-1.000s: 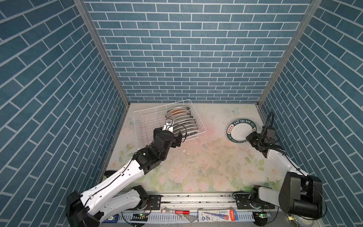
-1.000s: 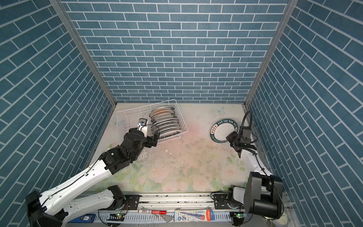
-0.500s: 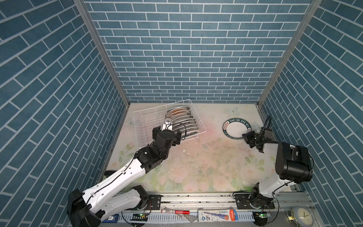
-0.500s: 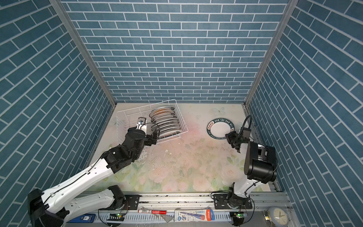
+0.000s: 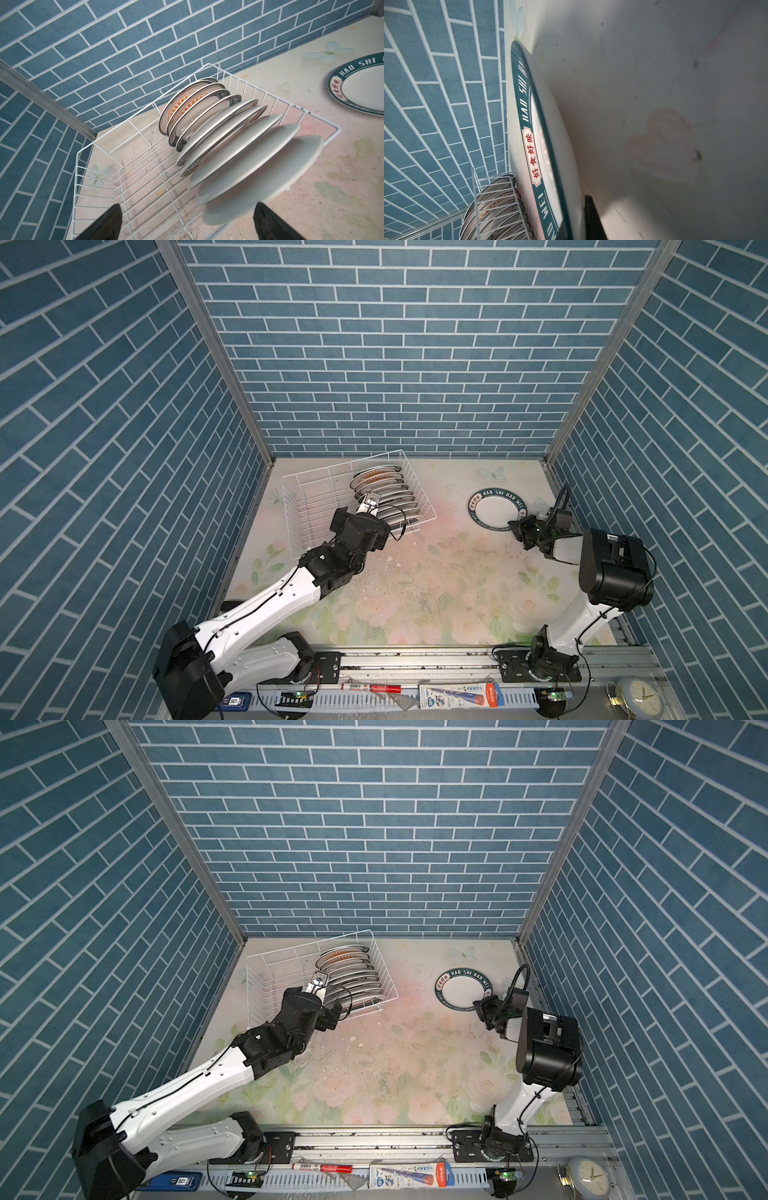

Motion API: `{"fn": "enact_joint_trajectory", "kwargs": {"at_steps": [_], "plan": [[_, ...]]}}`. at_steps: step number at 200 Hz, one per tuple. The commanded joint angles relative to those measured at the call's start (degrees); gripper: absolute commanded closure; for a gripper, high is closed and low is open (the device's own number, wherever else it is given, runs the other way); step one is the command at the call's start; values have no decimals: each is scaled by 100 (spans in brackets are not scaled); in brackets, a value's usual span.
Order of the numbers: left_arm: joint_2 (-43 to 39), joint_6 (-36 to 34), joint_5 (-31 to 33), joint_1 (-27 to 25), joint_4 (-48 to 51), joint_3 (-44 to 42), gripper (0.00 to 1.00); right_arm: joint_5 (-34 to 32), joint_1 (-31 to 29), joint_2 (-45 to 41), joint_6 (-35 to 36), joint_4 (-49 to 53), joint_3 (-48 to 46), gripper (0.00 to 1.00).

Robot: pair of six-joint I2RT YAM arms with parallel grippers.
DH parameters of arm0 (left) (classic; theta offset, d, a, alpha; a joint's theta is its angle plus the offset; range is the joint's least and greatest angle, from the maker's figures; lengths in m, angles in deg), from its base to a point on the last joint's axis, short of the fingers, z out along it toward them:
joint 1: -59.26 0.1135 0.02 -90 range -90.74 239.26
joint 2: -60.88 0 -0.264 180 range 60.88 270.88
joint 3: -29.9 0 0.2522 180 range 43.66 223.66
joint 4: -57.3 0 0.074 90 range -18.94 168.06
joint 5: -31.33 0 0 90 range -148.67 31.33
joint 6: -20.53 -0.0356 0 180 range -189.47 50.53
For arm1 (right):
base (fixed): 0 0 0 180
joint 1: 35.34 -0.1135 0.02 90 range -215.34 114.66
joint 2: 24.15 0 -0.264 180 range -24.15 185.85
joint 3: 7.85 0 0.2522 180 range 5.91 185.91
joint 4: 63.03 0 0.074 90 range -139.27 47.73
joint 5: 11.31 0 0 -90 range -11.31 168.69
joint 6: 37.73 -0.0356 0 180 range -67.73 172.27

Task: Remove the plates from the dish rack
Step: 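Stand the plate against the far wall with the right gripper while the left returns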

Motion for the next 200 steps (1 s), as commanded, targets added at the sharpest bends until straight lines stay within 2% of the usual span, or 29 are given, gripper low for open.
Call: {"fn": "enact_joint_trajectory", "kwargs": {"at_steps": [1,34,54,90,110,122,128,146,200], "plan": [[-194,-184,-94,-3,-285,-147,1,165,-2,225,-163,-156,241,87],[-367,-240,89,1,-124,-125,1,213,-3,445,-120,-116,329,79],[-368,-301,143,1,128,-30,1,236,-2,540,-30,21,374,64],[-155,-315,111,-6,519,160,1,66,-8,312,294,492,322,46],[-82,-281,46,-14,688,254,1,-180,-8,-68,719,1148,302,16],[-16,-242,44,-16,836,333,1,-391,-6,-342,921,1476,227,12],[24,-215,31,-16,946,406,1,-492,-2,-480,994,1599,169,2],[206,-157,140,-91,1240,607,1,-685,3,-830,1127,1817,-14,1],[1018,-135,823,-864,1672,1053,6,-848,7,-1702,1438,2209,-483,1]]}}
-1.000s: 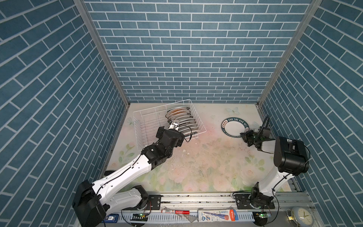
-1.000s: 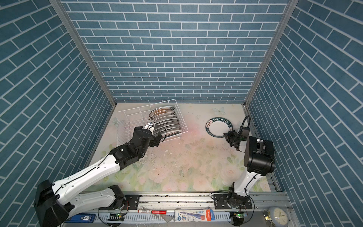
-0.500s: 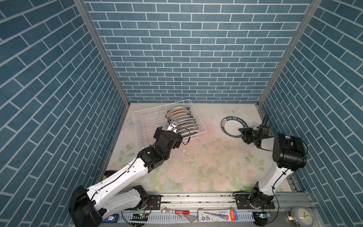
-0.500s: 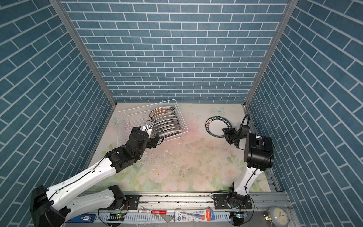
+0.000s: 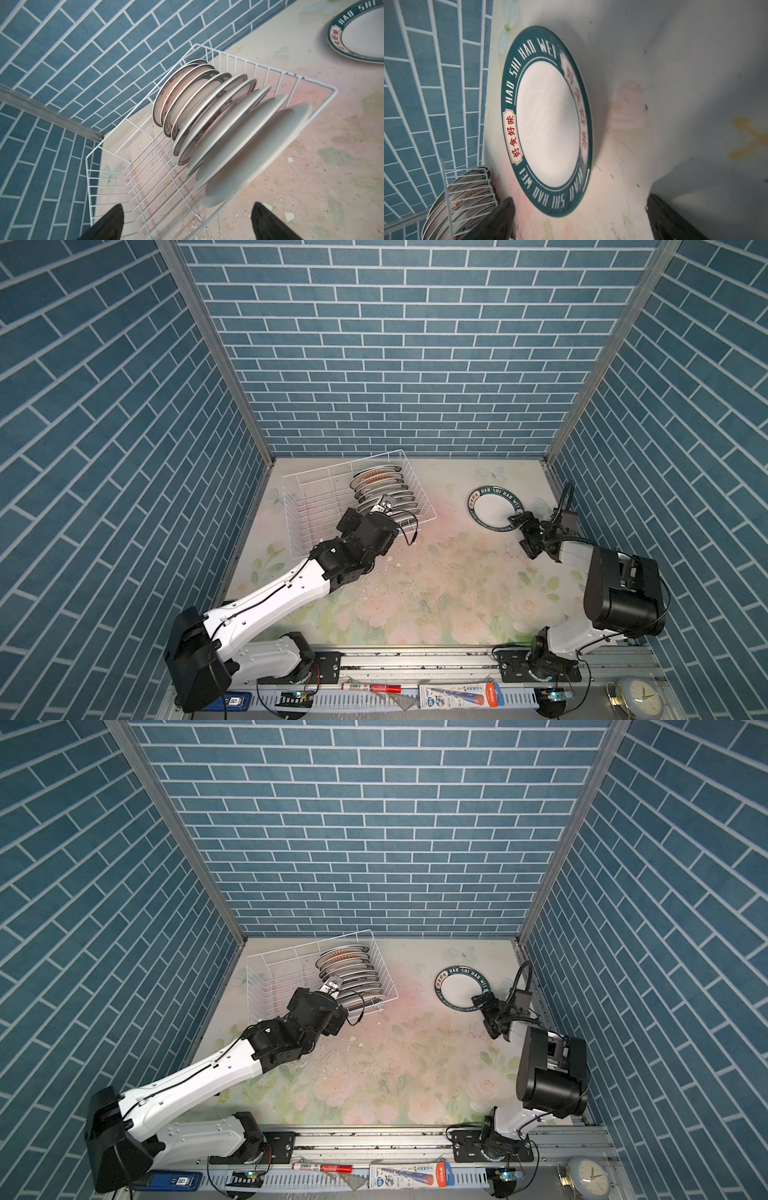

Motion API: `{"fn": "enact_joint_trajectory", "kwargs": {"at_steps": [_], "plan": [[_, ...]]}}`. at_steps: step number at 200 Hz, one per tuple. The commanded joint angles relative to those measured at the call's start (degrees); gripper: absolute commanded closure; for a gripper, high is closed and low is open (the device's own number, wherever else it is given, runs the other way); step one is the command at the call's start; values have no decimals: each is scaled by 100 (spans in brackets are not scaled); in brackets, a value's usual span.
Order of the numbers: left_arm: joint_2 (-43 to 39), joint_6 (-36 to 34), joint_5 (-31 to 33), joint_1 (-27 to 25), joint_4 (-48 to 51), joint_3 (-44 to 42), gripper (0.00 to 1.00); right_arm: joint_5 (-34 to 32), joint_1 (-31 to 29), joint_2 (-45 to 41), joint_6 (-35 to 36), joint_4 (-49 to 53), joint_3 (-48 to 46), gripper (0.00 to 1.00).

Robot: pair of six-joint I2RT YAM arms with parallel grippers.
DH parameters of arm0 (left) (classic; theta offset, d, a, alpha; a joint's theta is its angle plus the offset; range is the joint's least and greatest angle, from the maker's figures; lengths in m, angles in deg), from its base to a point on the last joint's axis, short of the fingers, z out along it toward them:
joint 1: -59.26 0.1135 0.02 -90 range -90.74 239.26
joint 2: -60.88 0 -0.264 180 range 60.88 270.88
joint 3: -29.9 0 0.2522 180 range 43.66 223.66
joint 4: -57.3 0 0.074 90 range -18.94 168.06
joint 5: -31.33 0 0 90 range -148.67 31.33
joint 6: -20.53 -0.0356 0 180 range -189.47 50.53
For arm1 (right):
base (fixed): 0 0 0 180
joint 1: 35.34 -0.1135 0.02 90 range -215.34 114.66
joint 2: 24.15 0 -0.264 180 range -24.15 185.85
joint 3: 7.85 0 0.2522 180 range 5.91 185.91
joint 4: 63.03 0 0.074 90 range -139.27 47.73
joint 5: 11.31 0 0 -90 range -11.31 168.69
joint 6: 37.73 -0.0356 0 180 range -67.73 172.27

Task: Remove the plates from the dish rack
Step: 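Stand the plate against the far wall with the right gripper while the left returns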

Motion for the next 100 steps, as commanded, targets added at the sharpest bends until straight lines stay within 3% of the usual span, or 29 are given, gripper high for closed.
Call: {"fn": "enact_joint_trajectory", "kwargs": {"at_steps": [1,43,100], "plan": [[276,73,394,-285,405,199,6,-200,14,-337,360,432,-179,1],[971,104,855,-698,722,623,13,-87,26,-630,464,538,-341,1],[1699,80,1073,-766,837,1022,29,114,27,-639,499,491,-381,1]]}}
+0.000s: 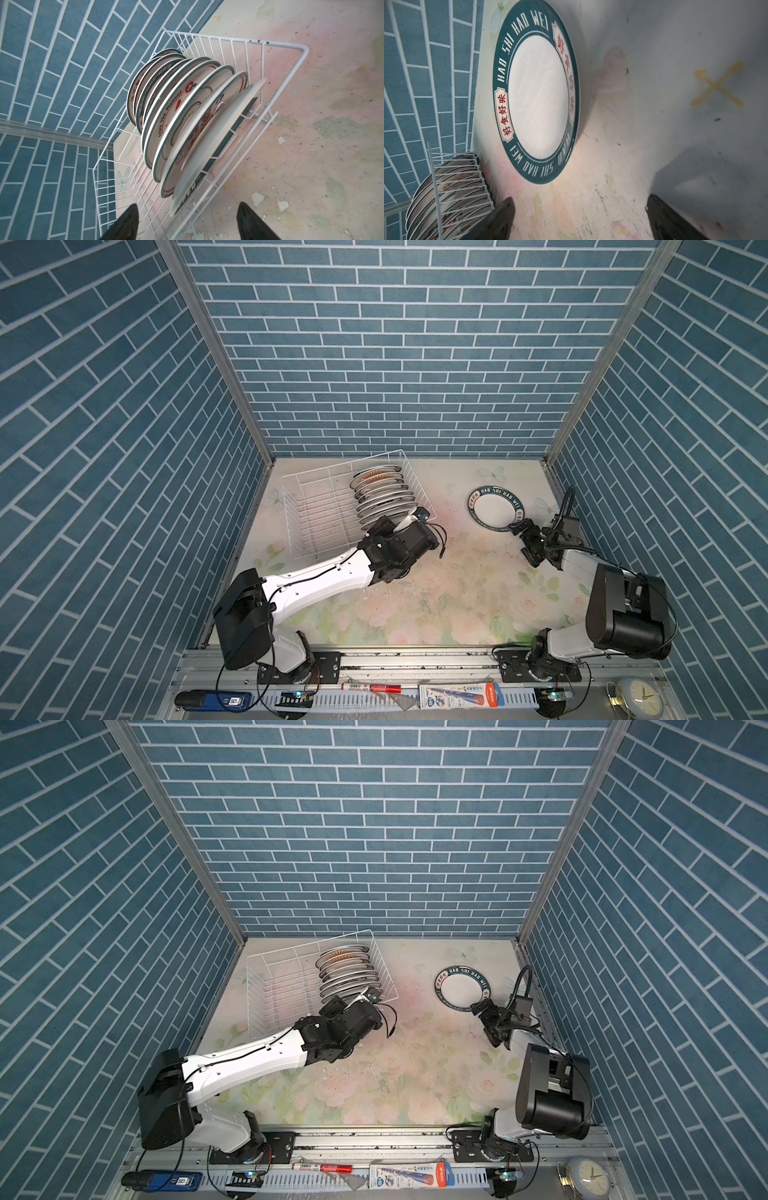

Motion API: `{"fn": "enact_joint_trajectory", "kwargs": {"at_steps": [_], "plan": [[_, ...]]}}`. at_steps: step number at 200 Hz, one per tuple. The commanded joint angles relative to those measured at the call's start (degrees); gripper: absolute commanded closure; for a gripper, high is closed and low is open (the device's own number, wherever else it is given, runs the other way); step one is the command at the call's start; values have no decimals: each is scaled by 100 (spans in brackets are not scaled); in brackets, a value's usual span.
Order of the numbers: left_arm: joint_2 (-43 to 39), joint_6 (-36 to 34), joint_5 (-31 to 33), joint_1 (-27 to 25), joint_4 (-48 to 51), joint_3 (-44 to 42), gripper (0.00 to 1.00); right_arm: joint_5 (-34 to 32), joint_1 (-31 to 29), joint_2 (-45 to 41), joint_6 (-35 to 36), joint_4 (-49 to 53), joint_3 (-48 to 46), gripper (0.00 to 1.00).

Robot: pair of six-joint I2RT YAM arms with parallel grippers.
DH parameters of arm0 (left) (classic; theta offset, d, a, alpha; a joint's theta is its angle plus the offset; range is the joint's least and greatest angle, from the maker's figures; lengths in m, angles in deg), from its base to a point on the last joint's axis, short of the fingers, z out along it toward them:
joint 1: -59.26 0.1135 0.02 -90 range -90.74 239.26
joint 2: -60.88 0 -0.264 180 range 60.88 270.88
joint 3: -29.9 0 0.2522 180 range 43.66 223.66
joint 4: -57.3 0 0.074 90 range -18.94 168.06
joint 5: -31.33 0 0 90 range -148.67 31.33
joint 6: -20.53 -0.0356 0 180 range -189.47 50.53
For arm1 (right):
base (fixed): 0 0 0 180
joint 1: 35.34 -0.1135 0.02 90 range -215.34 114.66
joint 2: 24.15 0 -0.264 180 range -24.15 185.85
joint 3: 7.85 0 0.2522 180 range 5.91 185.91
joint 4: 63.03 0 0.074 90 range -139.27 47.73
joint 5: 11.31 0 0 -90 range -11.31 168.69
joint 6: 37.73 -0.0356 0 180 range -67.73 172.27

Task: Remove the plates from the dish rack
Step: 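Stand the plate against the far wall with the right gripper while the left returns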

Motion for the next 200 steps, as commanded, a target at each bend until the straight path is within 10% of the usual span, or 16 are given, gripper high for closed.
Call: {"fn": "enact_joint_trajectory", "kwargs": {"at_steps": [1,200], "plan": [[90,48,211,-32,206,150,29,103,16,-76,193,78,-85,1],[545,-296,450,56,-254,12,67,388,25,-43,265,-116,-182,1]]}}
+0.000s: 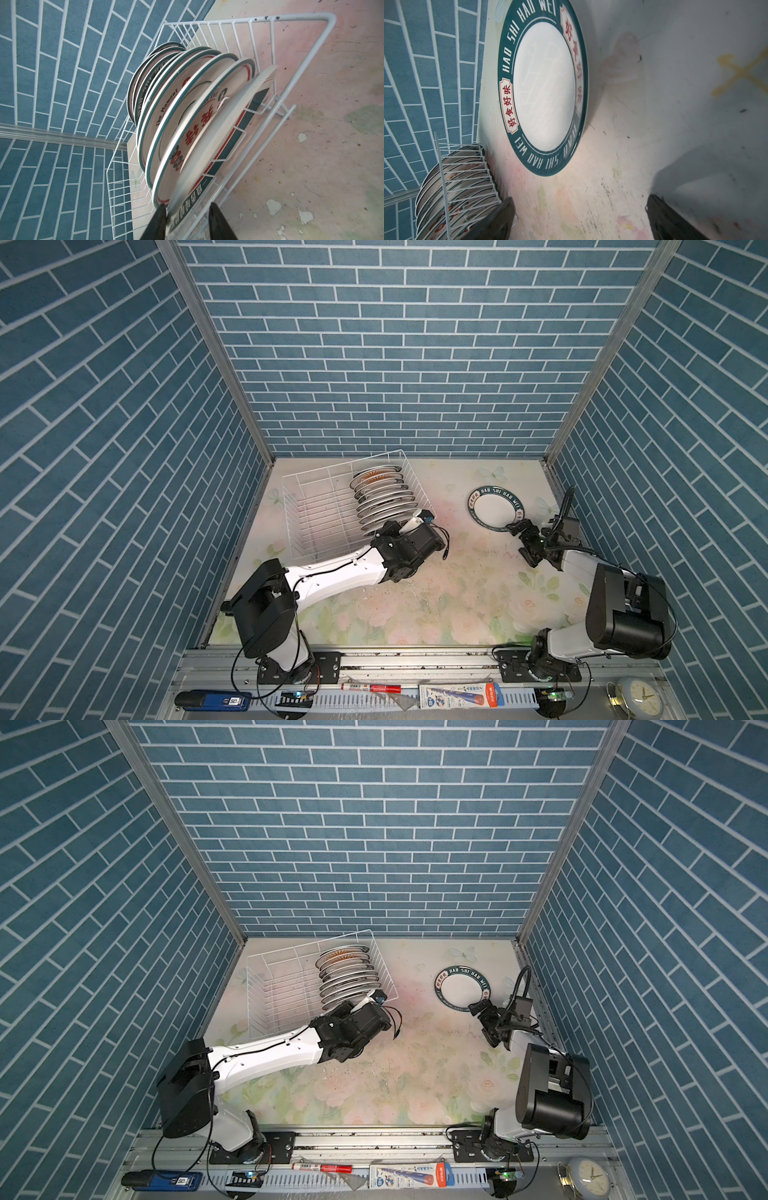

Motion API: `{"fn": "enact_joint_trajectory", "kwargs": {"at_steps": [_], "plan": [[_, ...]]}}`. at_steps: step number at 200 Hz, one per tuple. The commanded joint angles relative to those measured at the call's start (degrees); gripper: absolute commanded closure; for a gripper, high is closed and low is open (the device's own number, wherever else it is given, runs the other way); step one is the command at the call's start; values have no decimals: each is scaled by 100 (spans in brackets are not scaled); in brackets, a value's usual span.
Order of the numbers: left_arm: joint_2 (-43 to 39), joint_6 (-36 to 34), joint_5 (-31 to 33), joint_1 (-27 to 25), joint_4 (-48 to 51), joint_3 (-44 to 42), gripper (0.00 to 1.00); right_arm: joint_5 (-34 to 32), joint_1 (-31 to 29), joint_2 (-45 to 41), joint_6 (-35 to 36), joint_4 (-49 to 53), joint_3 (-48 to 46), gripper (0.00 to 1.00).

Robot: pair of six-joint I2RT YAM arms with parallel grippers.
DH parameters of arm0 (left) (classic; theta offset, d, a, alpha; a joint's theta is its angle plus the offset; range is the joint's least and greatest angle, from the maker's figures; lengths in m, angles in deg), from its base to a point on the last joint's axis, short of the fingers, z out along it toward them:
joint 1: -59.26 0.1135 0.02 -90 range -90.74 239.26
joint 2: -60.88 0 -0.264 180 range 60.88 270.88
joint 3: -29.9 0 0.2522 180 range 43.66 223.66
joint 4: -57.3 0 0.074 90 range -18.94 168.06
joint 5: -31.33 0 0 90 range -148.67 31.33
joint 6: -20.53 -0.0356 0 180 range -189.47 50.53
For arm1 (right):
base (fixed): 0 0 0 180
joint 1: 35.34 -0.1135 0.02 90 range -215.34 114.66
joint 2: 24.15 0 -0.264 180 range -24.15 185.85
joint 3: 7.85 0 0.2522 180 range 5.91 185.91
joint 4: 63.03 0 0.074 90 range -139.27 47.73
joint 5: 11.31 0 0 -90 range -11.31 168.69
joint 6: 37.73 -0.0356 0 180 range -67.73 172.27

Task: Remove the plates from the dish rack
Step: 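Stand the plate against the far wall with the right gripper while the left returns, then grasp the next green-rimmed plate's rim with the left gripper and lift it from the rack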

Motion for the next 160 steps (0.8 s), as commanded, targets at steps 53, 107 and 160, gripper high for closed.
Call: {"fn": "enact_joint_trajectory", "kwargs": {"at_steps": [53,107,160], "plan": [[171,-145,30,150,-115,39,76,219,16,-43,218,-123,-164,1],[469,-374,54,285,-256,185,83,326,17,-37,209,-203,-176,1],[617,-520,125,364,-411,283,82,439,16,-26,211,-318,-198,1]]}}
